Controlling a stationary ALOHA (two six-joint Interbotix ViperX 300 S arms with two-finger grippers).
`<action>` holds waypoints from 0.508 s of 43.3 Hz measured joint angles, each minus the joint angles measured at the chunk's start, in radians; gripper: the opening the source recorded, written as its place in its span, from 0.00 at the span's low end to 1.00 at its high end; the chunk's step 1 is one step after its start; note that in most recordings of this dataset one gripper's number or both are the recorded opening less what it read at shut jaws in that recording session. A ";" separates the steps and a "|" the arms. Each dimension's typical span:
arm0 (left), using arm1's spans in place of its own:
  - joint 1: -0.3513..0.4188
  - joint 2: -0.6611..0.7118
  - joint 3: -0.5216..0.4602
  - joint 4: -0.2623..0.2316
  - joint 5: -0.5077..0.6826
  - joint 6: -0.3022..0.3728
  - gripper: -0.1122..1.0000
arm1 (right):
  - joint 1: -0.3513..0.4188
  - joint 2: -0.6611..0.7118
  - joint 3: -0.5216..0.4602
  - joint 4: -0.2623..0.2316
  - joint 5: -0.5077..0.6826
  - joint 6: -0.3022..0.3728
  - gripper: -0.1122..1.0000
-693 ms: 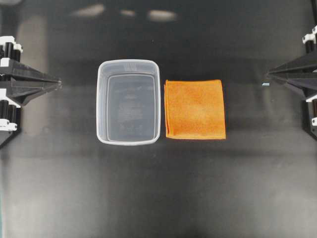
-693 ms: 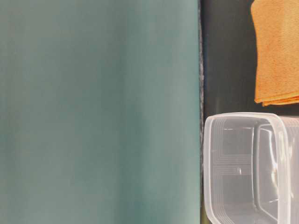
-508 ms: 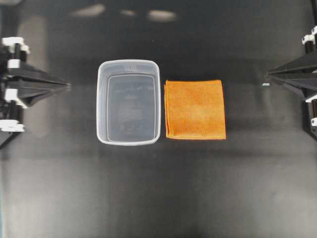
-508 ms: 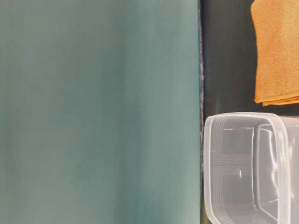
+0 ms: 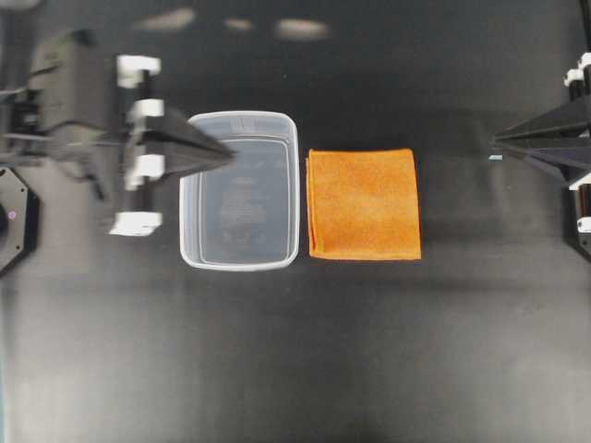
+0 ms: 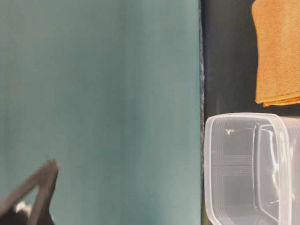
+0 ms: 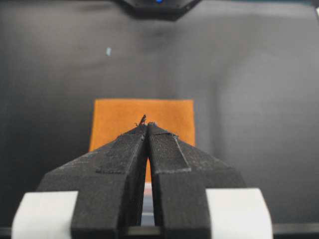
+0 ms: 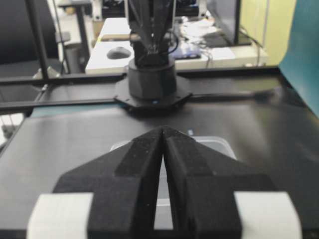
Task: Place the orange towel into the container with the left arm.
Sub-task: 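Move the left gripper over the container toward the orange towel, then lower the open left gripper onto the orange towel and close it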
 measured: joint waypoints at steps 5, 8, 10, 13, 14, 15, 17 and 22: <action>0.003 0.094 -0.100 0.000 0.074 -0.002 0.11 | -0.002 -0.023 0.009 0.002 0.006 0.002 0.36; 0.005 0.137 -0.141 0.000 0.115 -0.002 0.14 | -0.002 -0.041 0.014 0.002 0.023 0.000 0.55; 0.005 0.178 -0.190 0.000 0.166 0.000 0.22 | -0.003 -0.052 0.014 0.002 0.035 0.000 0.66; 0.005 0.241 -0.265 0.000 0.242 0.008 0.41 | -0.003 -0.075 0.015 0.002 0.071 0.002 0.81; 0.005 0.247 -0.275 0.000 0.250 0.008 0.44 | -0.003 -0.080 0.014 0.002 0.078 0.002 0.82; 0.005 0.258 -0.284 0.000 0.261 0.008 0.48 | -0.002 -0.080 0.015 0.002 0.081 0.002 0.83; 0.006 0.319 -0.362 0.000 0.328 0.008 0.68 | -0.003 -0.098 0.014 0.000 0.114 0.002 0.82; 0.008 0.434 -0.479 0.002 0.420 0.017 0.90 | -0.003 -0.130 0.014 0.002 0.146 0.000 0.80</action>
